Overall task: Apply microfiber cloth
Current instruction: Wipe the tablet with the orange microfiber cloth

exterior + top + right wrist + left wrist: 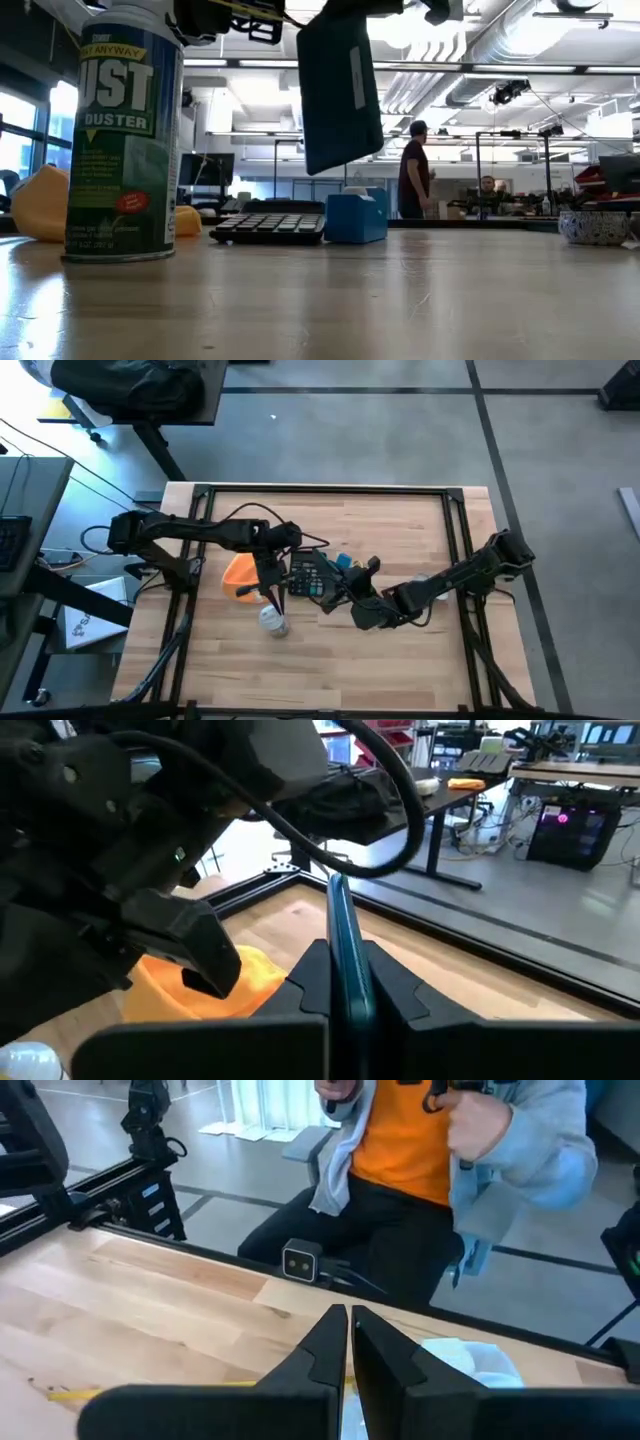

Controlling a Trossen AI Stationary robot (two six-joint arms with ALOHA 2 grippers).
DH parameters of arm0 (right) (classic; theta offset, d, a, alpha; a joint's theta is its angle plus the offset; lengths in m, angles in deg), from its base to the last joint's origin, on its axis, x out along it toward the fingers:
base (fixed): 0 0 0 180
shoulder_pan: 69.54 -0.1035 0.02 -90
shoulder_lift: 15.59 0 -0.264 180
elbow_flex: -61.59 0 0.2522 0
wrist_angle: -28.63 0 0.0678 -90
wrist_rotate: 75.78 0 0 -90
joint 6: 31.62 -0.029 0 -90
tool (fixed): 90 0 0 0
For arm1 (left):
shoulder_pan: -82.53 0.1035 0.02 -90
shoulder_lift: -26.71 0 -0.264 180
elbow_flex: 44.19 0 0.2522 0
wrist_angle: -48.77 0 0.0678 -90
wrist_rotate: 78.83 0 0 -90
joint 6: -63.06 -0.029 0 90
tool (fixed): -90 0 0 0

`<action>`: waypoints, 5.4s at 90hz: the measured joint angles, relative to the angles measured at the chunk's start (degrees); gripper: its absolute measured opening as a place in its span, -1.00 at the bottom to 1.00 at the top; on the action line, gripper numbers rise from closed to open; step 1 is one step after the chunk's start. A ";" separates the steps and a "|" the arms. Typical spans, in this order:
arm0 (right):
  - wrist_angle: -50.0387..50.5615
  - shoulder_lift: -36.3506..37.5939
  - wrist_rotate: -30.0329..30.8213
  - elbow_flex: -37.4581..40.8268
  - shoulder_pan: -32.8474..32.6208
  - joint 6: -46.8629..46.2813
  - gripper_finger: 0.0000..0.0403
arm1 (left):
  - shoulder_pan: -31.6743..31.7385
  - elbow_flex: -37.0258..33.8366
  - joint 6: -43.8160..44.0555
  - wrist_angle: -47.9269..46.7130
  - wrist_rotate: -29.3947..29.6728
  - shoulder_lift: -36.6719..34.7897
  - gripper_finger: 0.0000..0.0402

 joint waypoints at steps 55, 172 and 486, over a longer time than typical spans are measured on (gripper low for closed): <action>-0.04 -0.40 15.35 0.00 -5.66 0.04 -1.00 | 0.15 0.02 1.57 -0.56 0.80 -0.04 -1.00; -14.64 -5.44 20.78 0.00 -6.40 5.11 -1.00 | -0.04 0.00 2.08 -2.43 1.82 -0.03 -1.00; 44.33 -12.74 -0.09 -10.40 -10.49 97.50 -1.00 | -3.65 4.71 6.28 -6.82 9.61 -0.02 -1.00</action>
